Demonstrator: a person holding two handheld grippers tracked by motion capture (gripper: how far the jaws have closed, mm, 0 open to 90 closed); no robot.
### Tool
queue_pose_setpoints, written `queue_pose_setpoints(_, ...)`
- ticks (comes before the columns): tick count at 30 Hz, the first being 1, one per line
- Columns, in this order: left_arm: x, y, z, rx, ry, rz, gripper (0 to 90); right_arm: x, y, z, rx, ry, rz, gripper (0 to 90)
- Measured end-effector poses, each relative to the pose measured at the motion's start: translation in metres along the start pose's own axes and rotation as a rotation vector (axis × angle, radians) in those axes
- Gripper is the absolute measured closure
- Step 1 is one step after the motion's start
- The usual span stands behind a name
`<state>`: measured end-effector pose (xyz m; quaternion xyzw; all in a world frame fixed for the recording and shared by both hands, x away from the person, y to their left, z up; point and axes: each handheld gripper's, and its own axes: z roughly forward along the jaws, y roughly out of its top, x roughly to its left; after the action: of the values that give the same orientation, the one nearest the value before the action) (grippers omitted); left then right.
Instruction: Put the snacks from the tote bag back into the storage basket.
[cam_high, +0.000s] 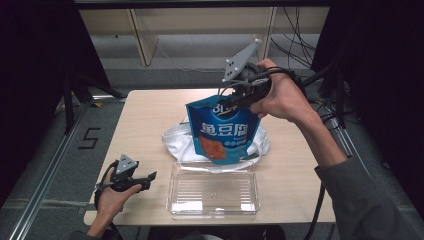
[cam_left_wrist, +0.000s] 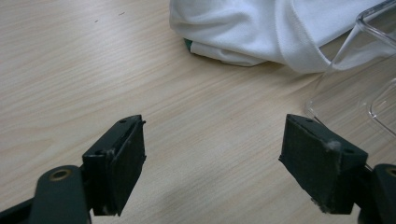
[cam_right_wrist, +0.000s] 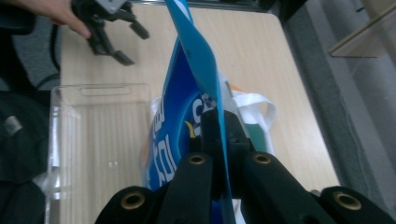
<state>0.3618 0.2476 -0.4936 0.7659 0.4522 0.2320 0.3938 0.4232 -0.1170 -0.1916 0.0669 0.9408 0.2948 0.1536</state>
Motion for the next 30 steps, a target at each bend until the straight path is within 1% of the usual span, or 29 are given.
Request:
queue_pose_setpoints(1,0.0,0.0,0.001,-0.005,-0.001,-0.004,21.1,0.0,0.0,0.0,-0.003,0.015,-0.01,90.0)
queue_pose_setpoints(2,-0.001,0.0,0.001,-0.001,-0.005,-0.003,21.2,0.001,-0.001,0.0,-0.008,0.015,-0.006,90.0)
queue_pose_setpoints(3,0.0,-0.001,0.001,0.011,0.0,0.014,21.1,0.001,-0.002,0.0,-0.009,0.019,-0.009,90.0)
queue_pose_setpoints(4,0.0,-0.001,0.001,0.006,-0.005,0.006,21.1,0.002,-0.003,-0.001,-0.007,0.02,0.005,90.0)
queue_pose_setpoints(5,0.0,0.0,0.0,0.005,-0.003,0.011,21.1,0.002,-0.003,-0.001,-0.015,0.017,-0.003,90.0)
queue_pose_setpoints(6,0.0,0.0,0.001,-0.004,-0.003,-0.006,21.1,0.003,-0.003,-0.002,-0.019,0.023,-0.005,90.0)
queue_pose_setpoints(7,0.0,0.0,0.001,-0.005,0.001,0.012,21.1,0.006,-0.003,-0.003,-0.018,0.015,0.006,90.0)
queue_pose_setpoints(8,0.0,0.0,0.001,-0.003,0.0,-0.002,21.1,0.006,-0.003,-0.003,-0.014,0.021,-0.009,90.0)
queue_pose_setpoints(10,0.0,0.0,0.0,0.011,0.014,-0.003,21.1,0.008,-0.002,-0.004,-0.011,0.024,-0.003,90.0)
queue_pose_setpoints(11,0.001,0.0,0.0,-0.003,0.014,0.007,21.1,0.008,-0.002,-0.005,-0.011,0.022,-0.005,90.0)
queue_pose_setpoints(12,0.0,0.0,0.0,-0.004,0.013,0.007,21.1,0.008,-0.002,-0.005,-0.011,0.021,-0.005,90.0)
queue_pose_setpoints(13,0.0,0.0,0.0,-0.004,0.01,0.006,21.1,0.008,-0.002,-0.004,-0.01,0.028,-0.018,90.0)
queue_pose_setpoints(14,0.001,0.0,-0.001,0.0,0.015,0.011,21.1,0.009,-0.003,-0.004,-0.007,0.029,-0.01,90.0)
queue_pose_setpoints(15,0.001,0.0,-0.001,0.004,0.017,0.01,21.1,0.01,-0.003,-0.003,-0.012,0.03,-0.018,90.0)
queue_pose_setpoints(16,0.002,0.0,0.0,0.005,0.015,0.012,21.1,0.012,-0.003,-0.004,-0.008,0.033,-0.001,90.0)
queue_pose_setpoints(17,0.002,0.001,0.0,0.013,0.024,0.029,21.0,0.011,-0.003,-0.003,-0.015,0.042,-0.02,90.0)
queue_pose_setpoints(18,0.0,0.001,0.001,-0.009,0.01,0.009,21.0,0.014,-0.004,-0.003,-0.013,0.041,-0.002,90.0)
queue_pose_setpoints(19,0.001,0.001,0.0,0.019,0.018,0.018,21.0,0.014,-0.004,-0.003,-0.013,0.049,-0.002,90.0)
queue_pose_setpoints(20,0.001,0.0,0.001,-0.005,0.01,0.02,21.0,0.014,-0.004,-0.002,-0.017,0.054,-0.018,90.0)
queue_pose_setpoints(21,0.001,0.0,0.001,-0.002,0.011,0.018,21.0,0.016,-0.004,-0.002,-0.016,0.05,-0.016,90.0)
queue_pose_setpoints(22,0.002,0.0,0.001,0.006,0.013,0.025,21.0,0.018,-0.004,-0.002,-0.014,0.06,-0.004,90.0)
queue_pose_setpoints(23,0.001,0.001,0.001,0.001,0.014,0.014,21.0,0.019,-0.003,-0.002,-0.019,0.065,-0.003,90.0)
queue_pose_setpoints(24,0.002,0.0,0.002,0.001,0.009,0.014,21.0,0.02,-0.003,-0.002,-0.015,0.065,-0.002,90.0)
queue_pose_setpoints(25,0.002,0.0,0.001,0.01,0.014,0.016,21.0,0.02,-0.003,-0.001,-0.021,0.079,-0.009,90.0)
queue_pose_setpoints(26,0.002,0.0,0.001,0.011,0.014,0.014,21.0,0.022,-0.004,0.0,-0.02,0.075,0.008,90.0)
queue_pose_setpoints(27,0.003,0.0,0.0,0.029,0.01,0.032,21.0,0.022,-0.004,0.001,-0.019,0.083,-0.01,90.0)
queue_pose_setpoints(28,0.001,0.0,0.001,0.009,0.013,0.008,21.0,0.025,-0.004,0.001,-0.02,0.09,0.009,90.0)
queue_pose_setpoints(29,0.002,0.001,0.001,0.003,0.016,0.02,21.0,0.026,-0.004,0.002,-0.024,0.098,0.003,90.0)
queue_pose_setpoints(30,0.002,0.001,0.001,0.006,0.016,0.019,21.0,0.027,-0.003,0.002,-0.023,0.108,-0.003,90.0)
